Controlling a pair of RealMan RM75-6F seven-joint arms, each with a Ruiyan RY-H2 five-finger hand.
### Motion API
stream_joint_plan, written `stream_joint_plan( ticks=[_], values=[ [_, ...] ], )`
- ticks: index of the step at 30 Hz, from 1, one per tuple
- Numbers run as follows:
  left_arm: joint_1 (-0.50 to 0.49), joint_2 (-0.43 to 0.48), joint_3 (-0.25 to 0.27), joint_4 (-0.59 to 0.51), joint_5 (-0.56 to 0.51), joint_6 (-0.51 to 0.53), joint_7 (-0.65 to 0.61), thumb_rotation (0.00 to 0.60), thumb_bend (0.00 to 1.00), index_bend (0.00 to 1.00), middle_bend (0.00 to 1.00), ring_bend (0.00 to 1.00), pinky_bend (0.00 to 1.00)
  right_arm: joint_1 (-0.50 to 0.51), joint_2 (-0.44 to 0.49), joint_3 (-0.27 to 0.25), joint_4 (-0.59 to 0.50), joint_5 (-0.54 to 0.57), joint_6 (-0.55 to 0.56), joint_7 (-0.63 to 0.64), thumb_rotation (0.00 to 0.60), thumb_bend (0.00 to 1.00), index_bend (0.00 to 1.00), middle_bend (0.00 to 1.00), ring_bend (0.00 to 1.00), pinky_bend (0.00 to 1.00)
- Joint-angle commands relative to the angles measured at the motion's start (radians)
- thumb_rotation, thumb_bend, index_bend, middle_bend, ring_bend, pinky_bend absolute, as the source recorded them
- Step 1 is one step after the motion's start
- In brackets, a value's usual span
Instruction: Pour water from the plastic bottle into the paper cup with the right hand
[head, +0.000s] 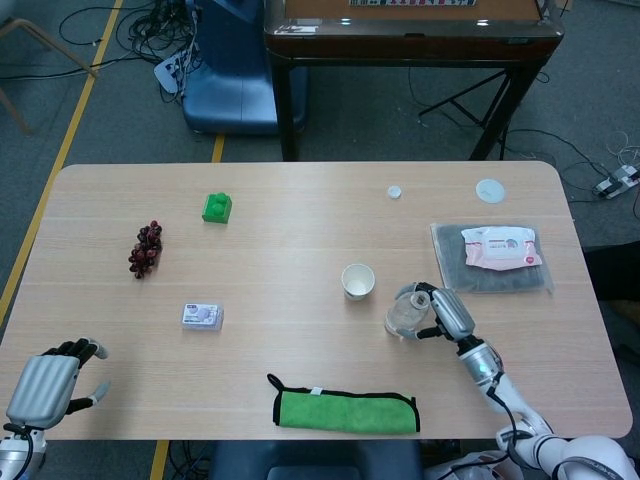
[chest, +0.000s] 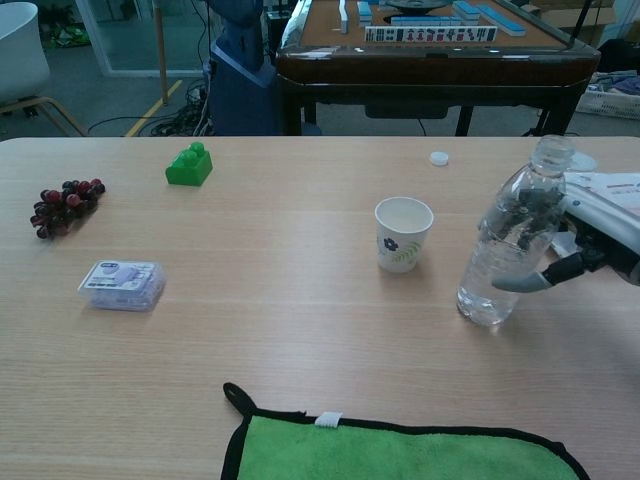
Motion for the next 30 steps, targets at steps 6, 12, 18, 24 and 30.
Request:
stream_joint_plan(
  ticks=[6, 12, 18, 24, 30],
  values=[
    [0.000, 0.000, -0.001, 0.000, 0.000, 0.000, 0.000, 0.600, 0.21, 0.43, 0.37, 0.38, 0.52, 0.005, -0.012, 0.023, 0.019, 0.022, 0.014, -0.023, 0.600, 0.13, 0.54, 0.55, 0.48, 0.61],
    [0.000, 0.001, -0.001, 0.000, 0.000, 0.001, -0.002, 0.600, 0.21, 0.43, 0.37, 0.38, 0.52, 0.018, 0.002, 0.050, 0.003, 0.037, 0.029, -0.093, 0.600, 0.14, 0.58, 0.59, 0.51, 0.62],
    [-0.001, 0.002, -0.003, -0.001, -0.003, 0.000, -0.006, 0.600, 0.21, 0.43, 0.37, 0.38, 0.52, 0.052, 0.043, 0.086, -0.046, 0.057, 0.016, -0.233, 0.600, 0.14, 0.58, 0.60, 0.52, 0.62],
    [0.000, 0.005, -0.005, -0.003, -0.002, 0.005, -0.012, 0.600, 0.21, 0.44, 0.38, 0.38, 0.52, 0.093, 0.108, 0.118, -0.140, 0.088, -0.048, -0.421, 0.600, 0.14, 0.58, 0.60, 0.52, 0.62],
    [0.001, 0.010, -0.007, -0.005, -0.003, 0.008, -0.020, 0.600, 0.21, 0.44, 0.38, 0.38, 0.52, 0.132, 0.149, 0.145, -0.192, 0.129, -0.130, -0.630, 0.600, 0.14, 0.58, 0.60, 0.53, 0.62]
  ],
)
